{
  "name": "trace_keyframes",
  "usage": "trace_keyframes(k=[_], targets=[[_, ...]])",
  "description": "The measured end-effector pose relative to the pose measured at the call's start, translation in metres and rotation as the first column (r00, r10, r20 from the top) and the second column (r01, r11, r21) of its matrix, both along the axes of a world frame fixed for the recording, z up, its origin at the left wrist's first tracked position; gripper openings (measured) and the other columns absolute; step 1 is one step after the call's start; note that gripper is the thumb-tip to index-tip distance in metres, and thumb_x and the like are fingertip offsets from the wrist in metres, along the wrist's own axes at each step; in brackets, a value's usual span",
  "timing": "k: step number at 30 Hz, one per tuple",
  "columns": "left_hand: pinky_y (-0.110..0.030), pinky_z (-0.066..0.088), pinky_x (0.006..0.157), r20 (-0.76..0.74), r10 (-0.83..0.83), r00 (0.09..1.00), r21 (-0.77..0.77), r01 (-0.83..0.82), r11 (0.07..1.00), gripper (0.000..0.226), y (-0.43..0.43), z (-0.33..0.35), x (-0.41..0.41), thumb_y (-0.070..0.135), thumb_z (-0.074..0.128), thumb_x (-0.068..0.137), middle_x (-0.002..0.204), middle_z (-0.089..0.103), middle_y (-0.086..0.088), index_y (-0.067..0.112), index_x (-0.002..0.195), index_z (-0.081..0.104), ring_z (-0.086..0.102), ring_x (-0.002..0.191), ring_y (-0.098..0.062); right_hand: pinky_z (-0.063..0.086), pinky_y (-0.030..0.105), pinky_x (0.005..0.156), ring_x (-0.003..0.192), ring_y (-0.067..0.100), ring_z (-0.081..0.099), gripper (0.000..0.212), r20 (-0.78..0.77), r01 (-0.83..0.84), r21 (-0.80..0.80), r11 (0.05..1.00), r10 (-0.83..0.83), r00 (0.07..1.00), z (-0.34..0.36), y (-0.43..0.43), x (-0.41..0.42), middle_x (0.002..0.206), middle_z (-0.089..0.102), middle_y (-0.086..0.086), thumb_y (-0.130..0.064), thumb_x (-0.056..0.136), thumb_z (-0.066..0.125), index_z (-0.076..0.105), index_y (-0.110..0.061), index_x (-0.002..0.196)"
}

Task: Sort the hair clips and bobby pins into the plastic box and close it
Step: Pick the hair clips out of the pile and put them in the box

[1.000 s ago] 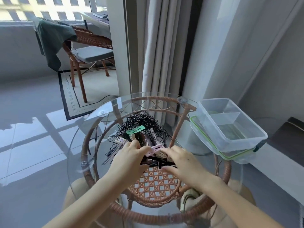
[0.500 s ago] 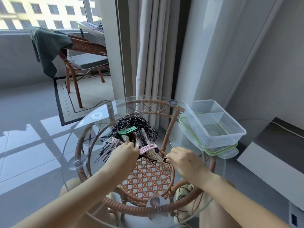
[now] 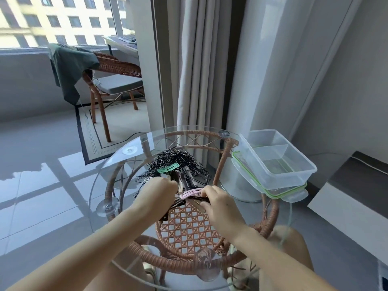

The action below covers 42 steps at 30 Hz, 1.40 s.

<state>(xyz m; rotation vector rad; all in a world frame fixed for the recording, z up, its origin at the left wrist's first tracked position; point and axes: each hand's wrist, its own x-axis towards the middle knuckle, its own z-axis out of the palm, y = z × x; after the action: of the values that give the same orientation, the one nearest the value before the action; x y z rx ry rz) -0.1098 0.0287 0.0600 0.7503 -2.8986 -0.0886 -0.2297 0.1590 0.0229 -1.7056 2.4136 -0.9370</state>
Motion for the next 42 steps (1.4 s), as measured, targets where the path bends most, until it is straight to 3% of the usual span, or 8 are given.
trace_keyframes(k=[6,11,14,22,27,33,37,42], targets=[[-0.015,0.049,0.055,-0.122,0.062,0.991,0.075,-0.053,0.996,0.022,-0.023,0.027,0.003,0.009,0.047,0.089,0.077,0.071,-0.005,0.007,0.082,0.068,0.059,0.058,-0.011,0.042,0.003,0.063,0.071,-0.002,0.057,0.008,0.178,0.080,-0.105,0.991,-0.060,0.982,0.034,0.025,-0.027,0.079,0.063,-0.005,-0.015,0.083,0.068,0.062,-0.013,0.088],[-0.006,0.038,0.057,-0.355,0.137,0.925,0.217,-0.062,0.974,0.016,-0.024,0.060,-0.009,0.012,0.062,0.082,0.085,0.073,-0.002,0.012,0.093,0.073,0.059,0.063,-0.008,0.044,0.008,0.063,0.067,0.000,0.060,0.018,0.239,0.236,-0.169,0.957,-0.193,0.952,0.080,0.058,-0.092,0.072,0.065,-0.012,-0.016,0.076,0.074,0.060,-0.028,0.076],[-0.003,0.041,0.050,-0.420,0.186,0.888,0.413,0.004,0.911,0.013,-0.017,0.077,-0.027,0.013,0.066,0.079,0.072,0.071,0.006,0.015,0.089,0.074,0.063,0.058,-0.001,0.046,0.028,0.068,0.073,0.016,0.062,0.020,0.199,0.321,-0.052,0.946,-0.305,0.931,0.100,0.065,-0.148,0.073,0.063,-0.005,-0.007,0.076,0.073,0.060,-0.022,0.075],[-0.014,0.051,0.049,-0.510,0.316,0.800,0.698,0.171,0.695,0.010,0.014,0.091,-0.078,0.009,0.067,0.078,0.059,0.069,0.006,0.015,0.077,0.074,0.063,0.050,-0.005,0.047,0.030,0.063,0.065,0.016,0.058,0.013,0.027,0.264,0.407,0.875,-0.300,0.954,0.088,0.035,-0.184,0.077,0.069,0.005,-0.025,0.084,0.064,0.068,-0.012,0.081],[-0.016,0.052,0.050,-0.458,0.437,0.774,0.840,0.216,0.498,0.013,0.007,0.088,-0.075,0.006,0.069,0.076,0.060,0.072,0.003,0.016,0.070,0.075,0.065,0.051,-0.008,0.023,0.032,0.051,0.049,0.015,0.030,0.053,-0.054,0.218,0.420,0.881,-0.216,0.975,0.079,0.048,-0.162,0.051,0.029,-0.003,-0.056,0.089,0.042,0.030,-0.018,0.053],[-0.022,0.055,0.054,-0.330,0.547,0.770,0.944,0.253,0.213,0.008,-0.005,0.082,-0.070,-0.001,0.068,0.075,0.073,0.074,-0.013,0.007,0.075,0.073,0.071,0.067,-0.020,0.028,0.033,0.056,0.056,0.017,0.033,0.027,0.045,0.053,0.317,0.947,-0.071,0.996,0.073,0.053,-0.122,0.059,0.036,0.002,-0.024,0.076,0.056,0.036,-0.015,0.059],[-0.022,0.057,0.055,-0.353,0.571,0.741,0.935,0.292,0.199,0.012,-0.001,0.081,-0.080,-0.003,0.067,0.076,0.074,0.073,-0.014,0.001,0.087,0.069,0.071,0.064,-0.018,0.047,0.025,0.084,0.091,0.006,0.058,0.034,0.196,-0.049,0.232,0.971,0.003,0.981,0.072,0.023,-0.091,0.109,0.065,0.000,-0.020,0.085,0.056,0.060,-0.015,0.118],[-0.023,0.059,0.061,-0.418,0.541,0.730,0.908,0.316,0.275,0.016,0.014,0.081,-0.105,-0.004,0.067,0.076,0.081,0.071,-0.017,-0.003,0.092,0.068,0.070,0.063,-0.017,0.047,0.029,0.081,0.102,0.019,0.062,0.027,0.100,0.050,0.154,0.987,-0.066,0.993,0.075,0.023,-0.085,0.112,0.068,0.002,-0.021,0.091,0.049,0.063,-0.017,0.114]])
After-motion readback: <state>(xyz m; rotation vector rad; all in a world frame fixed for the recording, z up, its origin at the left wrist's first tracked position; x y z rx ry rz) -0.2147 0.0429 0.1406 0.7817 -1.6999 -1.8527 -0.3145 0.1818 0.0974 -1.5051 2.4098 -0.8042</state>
